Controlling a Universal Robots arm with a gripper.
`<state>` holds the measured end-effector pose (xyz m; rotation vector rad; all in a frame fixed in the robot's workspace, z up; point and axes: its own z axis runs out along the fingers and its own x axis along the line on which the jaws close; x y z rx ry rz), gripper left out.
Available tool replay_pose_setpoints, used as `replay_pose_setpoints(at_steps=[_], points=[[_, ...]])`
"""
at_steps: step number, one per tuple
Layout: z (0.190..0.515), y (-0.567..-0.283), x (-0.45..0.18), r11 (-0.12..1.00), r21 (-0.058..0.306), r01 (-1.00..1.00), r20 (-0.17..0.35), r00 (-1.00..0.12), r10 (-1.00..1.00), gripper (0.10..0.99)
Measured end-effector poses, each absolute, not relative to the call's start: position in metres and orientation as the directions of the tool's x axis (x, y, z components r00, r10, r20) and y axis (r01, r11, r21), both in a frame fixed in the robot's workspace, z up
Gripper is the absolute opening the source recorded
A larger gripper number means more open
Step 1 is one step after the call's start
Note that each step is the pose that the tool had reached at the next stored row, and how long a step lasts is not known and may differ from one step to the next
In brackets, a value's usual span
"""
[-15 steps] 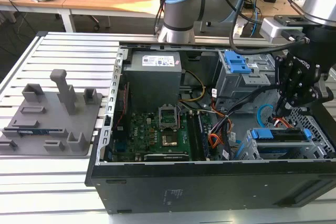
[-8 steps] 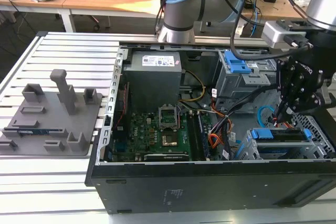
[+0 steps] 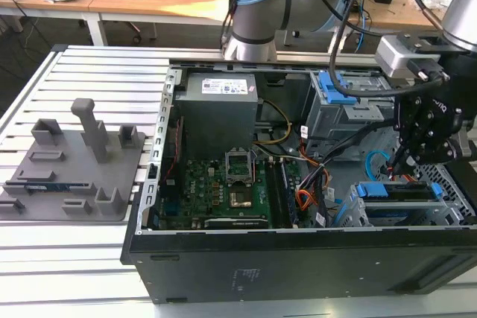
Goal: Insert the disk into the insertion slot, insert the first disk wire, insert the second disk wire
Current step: 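Insert the second disk wire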
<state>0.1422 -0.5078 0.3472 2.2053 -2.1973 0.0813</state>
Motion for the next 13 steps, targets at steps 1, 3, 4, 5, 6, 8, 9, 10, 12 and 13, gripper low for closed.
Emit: replay_pose_setpoints(at_steps=[1, 3, 4, 5, 6, 8, 9, 10, 12, 13], points=[[0.347, -0.510, 0.142, -0.004, -0.017, -1.000, 0.044, 0.003, -0.999, 0.161], [0.347, -0.513, 0.142, -0.003, -0.017, -1.000, 0.022, 0.003, -1.000, 0.161], [0.347, -0.515, 0.142, -0.003, -0.017, -1.000, 0.015, 0.002, -1.000, 0.161], [0.348, -0.517, 0.142, -0.001, -0.017, -1.000, 0.008, 0.001, -1.000, 0.161], [0.348, -0.519, 0.142, 0.001, -0.014, -1.000, 0.002, -0.001, -1.000, 0.161], [0.348, -0.520, 0.142, 0.003, -0.010, -1.000, -0.003, -0.003, -1.000, 0.161], [0.348, -0.521, 0.142, 0.004, -0.009, -1.000, -0.004, -0.004, -1.000, 0.161], [0.348, -0.521, 0.142, 0.004, -0.009, -1.000, -0.004, -0.004, -1.000, 0.161], [0.348, -0.521, 0.142, 0.004, -0.009, -1.000, -0.004, -0.004, -1.000, 0.161], [0.348, -0.521, 0.143, 0.004, -0.008, -1.000, -0.004, -0.004, -1.000, 0.161]])
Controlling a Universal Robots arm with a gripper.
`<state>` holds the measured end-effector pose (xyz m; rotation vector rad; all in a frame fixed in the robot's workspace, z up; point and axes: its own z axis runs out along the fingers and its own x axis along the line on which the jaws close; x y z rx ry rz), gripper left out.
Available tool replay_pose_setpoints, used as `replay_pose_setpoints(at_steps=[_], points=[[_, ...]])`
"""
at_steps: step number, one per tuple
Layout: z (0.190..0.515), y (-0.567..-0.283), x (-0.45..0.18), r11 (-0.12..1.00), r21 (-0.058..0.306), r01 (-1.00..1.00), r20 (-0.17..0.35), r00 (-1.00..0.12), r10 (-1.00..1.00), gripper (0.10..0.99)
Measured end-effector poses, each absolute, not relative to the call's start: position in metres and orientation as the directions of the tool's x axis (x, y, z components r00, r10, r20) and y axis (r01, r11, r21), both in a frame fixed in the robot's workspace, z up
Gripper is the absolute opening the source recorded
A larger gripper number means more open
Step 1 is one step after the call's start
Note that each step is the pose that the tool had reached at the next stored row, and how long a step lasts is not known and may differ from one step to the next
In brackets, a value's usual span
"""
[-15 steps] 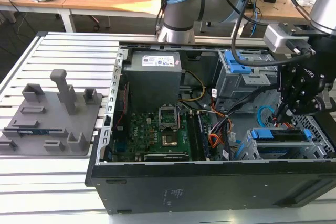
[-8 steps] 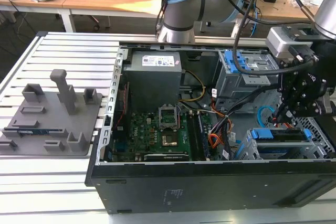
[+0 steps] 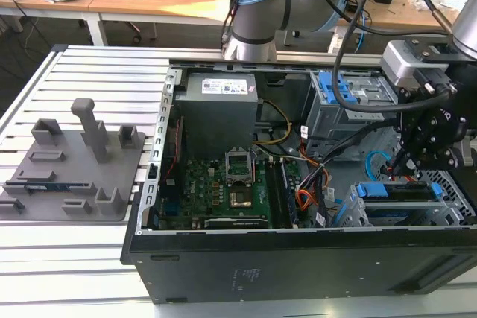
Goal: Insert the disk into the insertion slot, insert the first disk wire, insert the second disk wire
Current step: 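Insert the second disk wire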
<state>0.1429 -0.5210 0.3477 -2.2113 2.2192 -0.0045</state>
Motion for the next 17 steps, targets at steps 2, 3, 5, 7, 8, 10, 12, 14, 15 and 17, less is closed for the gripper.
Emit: replay_pose_setpoints(at_steps=[2, 3, 5, 7, 8, 10, 12, 14, 15, 17], points=[[0.3476, -0.5212, 0.1455, 0.007, -0.007, -1.000, -0.004, -0.007, -1.000, 0.161], [0.3476, -0.5215, 0.1474, 0.012, -0.006, -1.000, -0.004, -0.012, -1.000, 0.161], [0.3476, -0.5221, 0.1475, 0.024, -0.006, -1.000, -0.004, -0.024, -1.000, 0.161], [0.3476, -0.5227, 0.1475, 0.070, -0.005, -0.998, -0.004, -0.070, -0.998, 0.161], [0.3475, -0.5230, 0.1475, 0.077, -0.005, -0.997, -0.004, -0.077, -0.997, 0.161], [0.3476, -0.5230, 0.1474, 0.077, -0.005, -0.997, -0.004, -0.077, -0.997, 0.161], [0.3476, -0.5246, 0.1468, 0.077, -0.005, -0.997, -0.004, -0.077, -0.997, 0.161], [0.3476, -0.5288, 0.1466, 0.077, -0.005, -0.997, -0.004, -0.077, -0.997, 0.161], [0.3475, -0.5297, 0.1465, 0.077, -0.005, -0.997, -0.004, -0.077, -0.997, 0.161], [0.3476, -0.5307, 0.1462, 0.077, -0.005, -0.997, -0.004, -0.077, -0.997, 0.161]])
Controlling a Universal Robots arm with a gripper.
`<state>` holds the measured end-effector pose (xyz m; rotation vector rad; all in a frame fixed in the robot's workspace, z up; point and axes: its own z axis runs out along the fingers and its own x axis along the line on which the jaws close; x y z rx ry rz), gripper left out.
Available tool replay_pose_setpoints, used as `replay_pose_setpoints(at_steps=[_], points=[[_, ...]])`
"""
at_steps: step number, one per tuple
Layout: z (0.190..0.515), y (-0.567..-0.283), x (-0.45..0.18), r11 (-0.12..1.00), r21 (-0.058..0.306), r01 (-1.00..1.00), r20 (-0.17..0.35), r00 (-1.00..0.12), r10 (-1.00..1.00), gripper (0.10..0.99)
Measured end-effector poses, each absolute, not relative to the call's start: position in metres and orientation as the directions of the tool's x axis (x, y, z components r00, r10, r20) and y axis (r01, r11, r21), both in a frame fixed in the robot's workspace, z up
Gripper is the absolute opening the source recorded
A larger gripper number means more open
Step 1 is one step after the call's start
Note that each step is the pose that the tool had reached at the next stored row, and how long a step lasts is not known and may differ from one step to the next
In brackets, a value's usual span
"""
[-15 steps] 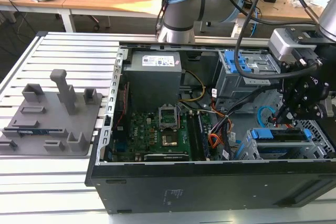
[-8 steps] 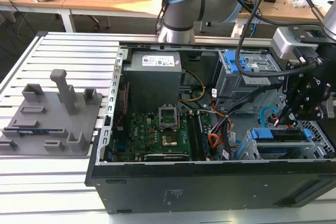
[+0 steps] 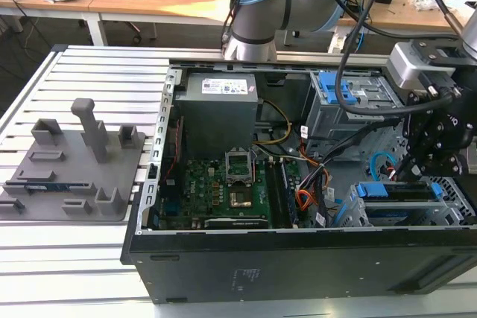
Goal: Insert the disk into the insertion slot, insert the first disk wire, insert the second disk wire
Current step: 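Insert the second disk wire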
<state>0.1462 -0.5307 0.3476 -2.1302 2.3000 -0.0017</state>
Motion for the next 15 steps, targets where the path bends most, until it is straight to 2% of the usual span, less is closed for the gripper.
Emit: replay_pose_setpoints(at_steps=[15], points=[[0.3467, -0.5344, 0.1465, 0.076, -0.005, -0.997, -0.004, -0.076, -0.997, 0.161]])
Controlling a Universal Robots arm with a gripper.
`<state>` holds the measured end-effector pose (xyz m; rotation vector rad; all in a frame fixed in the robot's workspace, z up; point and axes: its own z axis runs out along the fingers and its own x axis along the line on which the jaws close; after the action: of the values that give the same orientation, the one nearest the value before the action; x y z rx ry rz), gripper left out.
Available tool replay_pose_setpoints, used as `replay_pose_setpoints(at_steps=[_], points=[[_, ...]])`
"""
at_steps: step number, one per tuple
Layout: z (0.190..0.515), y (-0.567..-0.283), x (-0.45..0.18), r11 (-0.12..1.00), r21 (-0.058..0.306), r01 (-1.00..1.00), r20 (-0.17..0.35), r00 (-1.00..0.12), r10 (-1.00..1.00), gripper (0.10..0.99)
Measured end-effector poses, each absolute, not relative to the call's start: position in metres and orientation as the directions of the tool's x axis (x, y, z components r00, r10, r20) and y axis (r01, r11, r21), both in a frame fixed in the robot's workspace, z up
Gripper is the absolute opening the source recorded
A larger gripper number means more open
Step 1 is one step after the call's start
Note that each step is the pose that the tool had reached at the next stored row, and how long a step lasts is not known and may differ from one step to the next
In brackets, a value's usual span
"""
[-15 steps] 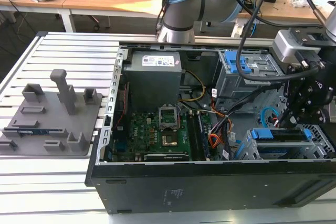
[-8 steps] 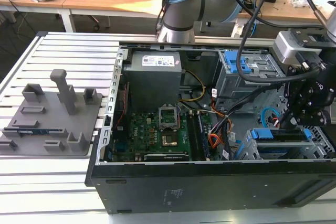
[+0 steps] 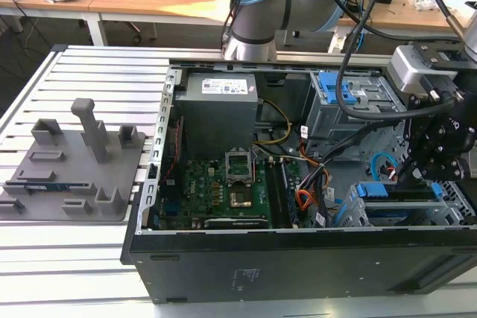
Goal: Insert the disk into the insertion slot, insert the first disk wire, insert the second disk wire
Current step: 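Insert the second disk wire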
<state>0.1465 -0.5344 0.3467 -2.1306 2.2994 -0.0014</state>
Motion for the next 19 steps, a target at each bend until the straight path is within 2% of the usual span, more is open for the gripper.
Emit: replay_pose_setpoints(at_steps=[19], points=[[0.3447, -0.5371, 0.1461, 0.076, -0.005, -0.997, -0.003, -0.076, -0.997, 0.161]])
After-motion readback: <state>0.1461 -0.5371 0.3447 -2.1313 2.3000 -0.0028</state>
